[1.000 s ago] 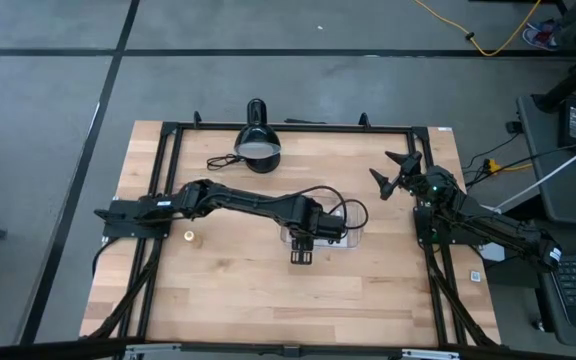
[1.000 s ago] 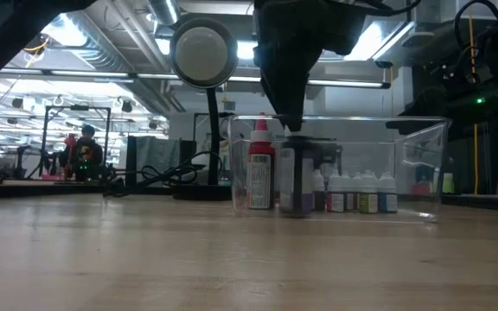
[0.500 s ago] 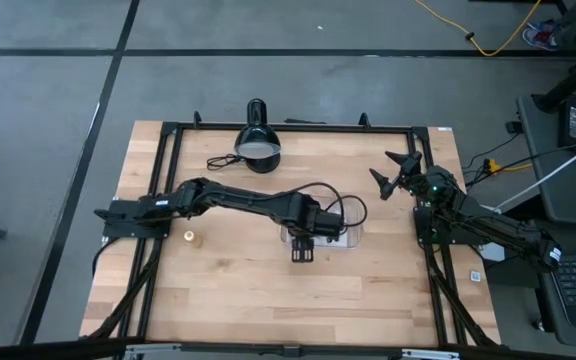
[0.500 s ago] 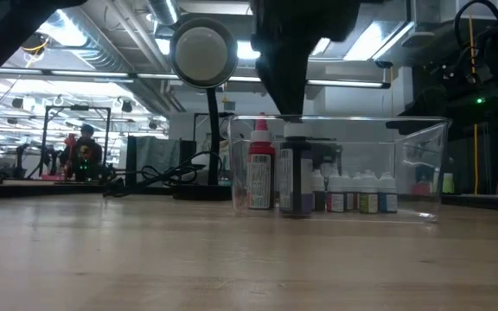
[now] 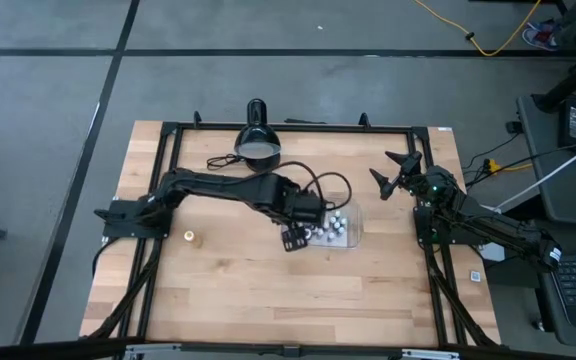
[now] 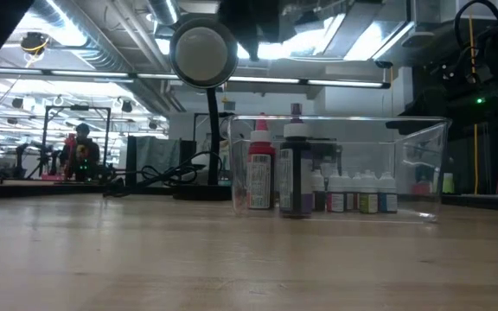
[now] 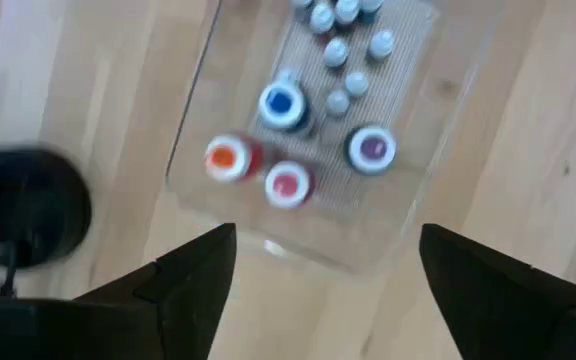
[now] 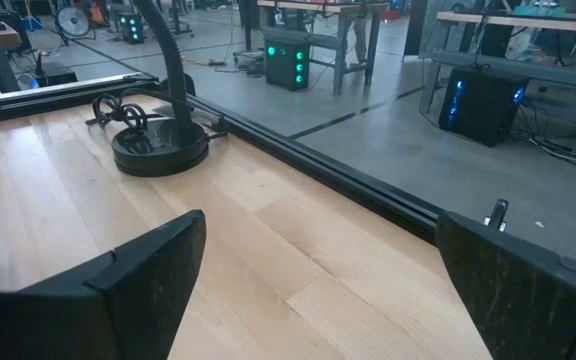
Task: Pick & Place food coloring
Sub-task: Put the big yellow food coloring bottle into the transparent bin
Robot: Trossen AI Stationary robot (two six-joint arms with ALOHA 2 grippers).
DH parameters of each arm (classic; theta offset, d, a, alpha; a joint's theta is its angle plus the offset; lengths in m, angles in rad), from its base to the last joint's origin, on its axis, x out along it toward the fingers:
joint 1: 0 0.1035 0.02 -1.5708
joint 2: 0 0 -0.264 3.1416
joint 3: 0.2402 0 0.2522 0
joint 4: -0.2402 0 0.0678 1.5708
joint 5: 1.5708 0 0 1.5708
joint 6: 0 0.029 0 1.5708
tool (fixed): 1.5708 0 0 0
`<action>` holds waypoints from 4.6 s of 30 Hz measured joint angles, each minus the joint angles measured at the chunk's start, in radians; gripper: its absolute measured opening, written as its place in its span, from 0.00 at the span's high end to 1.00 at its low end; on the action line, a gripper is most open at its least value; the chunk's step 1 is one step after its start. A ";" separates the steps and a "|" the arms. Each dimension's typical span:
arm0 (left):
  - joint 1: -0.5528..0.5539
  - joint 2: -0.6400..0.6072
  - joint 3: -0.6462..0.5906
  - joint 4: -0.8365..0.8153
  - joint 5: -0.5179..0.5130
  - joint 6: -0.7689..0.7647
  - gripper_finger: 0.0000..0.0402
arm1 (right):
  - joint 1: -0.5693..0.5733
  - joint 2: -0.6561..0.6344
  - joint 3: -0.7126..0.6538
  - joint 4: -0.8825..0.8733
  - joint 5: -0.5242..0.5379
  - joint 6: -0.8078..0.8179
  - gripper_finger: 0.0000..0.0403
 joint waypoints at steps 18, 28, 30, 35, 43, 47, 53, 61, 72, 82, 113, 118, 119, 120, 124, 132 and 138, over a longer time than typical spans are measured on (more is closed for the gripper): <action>-0.081 -0.296 -0.431 0.062 -0.033 -0.233 0.22 | 0.000 0.000 0.000 0.000 0.000 -0.001 0.02; -0.135 -0.518 -0.820 0.096 0.084 -0.503 0.22 | 0.000 0.000 0.000 0.000 0.000 -0.001 0.02; -0.150 -0.559 -0.884 0.098 0.112 -0.549 0.22 | 0.000 0.000 0.000 0.000 0.000 -0.001 0.02; -0.184 -0.660 -1.019 0.101 0.139 -0.667 0.23 | 0.000 0.000 0.000 0.000 0.000 0.000 0.02; -0.205 -0.802 -1.197 0.110 0.170 -0.787 0.23 | 0.000 0.000 0.000 0.000 0.000 -0.001 0.02; -0.205 -0.852 -1.277 0.112 0.191 -0.824 0.23 | 0.000 0.000 0.000 0.000 0.000 0.000 0.02; -0.205 -0.901 -1.368 0.155 0.228 -0.845 0.22 | 0.000 0.000 0.000 0.000 0.000 0.000 0.02; -0.213 -0.923 -1.452 0.248 0.263 -0.870 0.23 | 0.000 0.000 0.000 0.000 0.000 -0.001 0.02; -0.209 -0.923 -1.483 0.255 0.244 -0.852 0.26 | 0.000 0.000 0.000 0.000 0.000 0.000 0.02; -0.201 -0.923 -1.483 0.257 0.238 -0.843 0.43 | 0.000 0.000 0.000 0.000 0.000 -0.001 0.02; -0.201 -0.891 -1.395 0.225 0.220 -0.763 0.72 | 0.000 0.000 0.000 0.000 0.000 0.000 0.02; -0.201 -0.826 -1.312 0.219 0.214 -0.661 0.72 | 0.000 0.000 0.000 0.000 0.000 0.000 0.02; -0.201 -0.808 -1.292 0.219 0.214 -0.635 0.72 | 0.000 0.000 0.000 0.000 0.000 0.000 0.02; -0.199 -0.790 -1.271 0.220 0.214 -0.607 0.72 | 0.000 0.000 0.000 0.000 0.000 -0.001 0.02; -0.169 -0.698 -1.174 0.215 0.211 -0.487 0.72 | 0.000 0.000 0.000 0.000 0.000 0.000 0.02; -0.093 -0.490 -0.898 0.187 0.206 -0.264 0.72 | 0.000 0.000 0.000 0.000 0.000 -0.001 0.02; -0.050 -0.335 -0.645 0.039 0.158 -0.142 0.72 | 0.000 0.000 0.000 0.000 0.000 0.000 0.02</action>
